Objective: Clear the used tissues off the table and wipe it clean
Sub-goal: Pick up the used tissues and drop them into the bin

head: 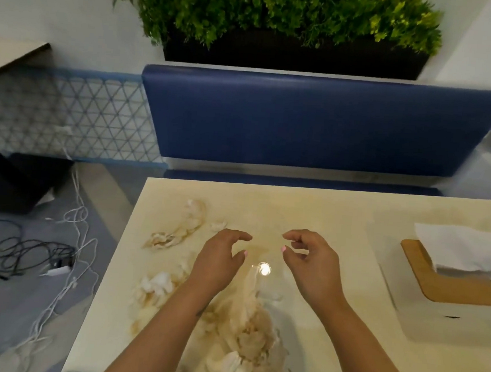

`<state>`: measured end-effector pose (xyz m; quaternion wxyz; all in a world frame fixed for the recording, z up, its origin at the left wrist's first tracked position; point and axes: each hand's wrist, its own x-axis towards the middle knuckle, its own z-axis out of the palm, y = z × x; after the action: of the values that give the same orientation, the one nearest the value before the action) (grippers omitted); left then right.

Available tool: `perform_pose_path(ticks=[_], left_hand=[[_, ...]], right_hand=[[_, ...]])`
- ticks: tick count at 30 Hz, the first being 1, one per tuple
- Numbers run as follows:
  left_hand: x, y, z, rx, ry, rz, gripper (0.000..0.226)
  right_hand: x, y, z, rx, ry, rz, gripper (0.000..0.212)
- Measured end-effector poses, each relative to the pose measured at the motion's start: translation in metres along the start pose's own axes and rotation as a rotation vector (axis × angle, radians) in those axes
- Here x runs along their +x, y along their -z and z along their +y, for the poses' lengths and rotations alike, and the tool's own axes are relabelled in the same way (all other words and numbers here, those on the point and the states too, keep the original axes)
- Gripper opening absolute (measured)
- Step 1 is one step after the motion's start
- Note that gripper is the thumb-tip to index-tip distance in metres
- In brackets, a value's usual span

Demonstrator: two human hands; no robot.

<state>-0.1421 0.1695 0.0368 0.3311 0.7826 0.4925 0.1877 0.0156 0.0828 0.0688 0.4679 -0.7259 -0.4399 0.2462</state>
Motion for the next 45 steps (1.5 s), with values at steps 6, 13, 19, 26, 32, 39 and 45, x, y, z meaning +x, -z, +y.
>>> perform_pose_path(ticks=[6, 13, 19, 26, 32, 39, 45], left_hand=[[0.004, 0.012, -0.025, 0.036, 0.094, 0.095, 0.029], [0.014, 0.023, -0.058, 0.145, 0.133, 0.124, 0.041], [0.035, 0.043, -0.093, 0.433, 0.171, 0.029, 0.07], [0.057, 0.056, -0.129, 0.615, 0.189, -0.208, 0.073], [0.063, 0.054, -0.156, 0.522, 0.119, -0.211, 0.052], [0.068, 0.063, -0.17, 0.341, 0.089, -0.169, 0.035], [0.069, 0.072, -0.169, 0.238, 0.053, -0.061, 0.036]], right_hand=[[0.02, -0.021, -0.004, -0.011, 0.037, -0.106, 0.023], [0.036, -0.044, -0.006, -0.019, 0.046, -0.196, 0.021], [0.048, -0.074, -0.007, -0.039, 0.016, -0.214, 0.018], [0.062, -0.114, -0.007, -0.07, 0.004, -0.175, 0.02], [0.081, -0.149, -0.006, -0.201, 0.034, -0.211, 0.018], [0.114, -0.196, -0.016, -0.379, 0.098, -0.334, 0.029], [0.138, -0.237, -0.02, -0.591, 0.149, -0.477, 0.048]])
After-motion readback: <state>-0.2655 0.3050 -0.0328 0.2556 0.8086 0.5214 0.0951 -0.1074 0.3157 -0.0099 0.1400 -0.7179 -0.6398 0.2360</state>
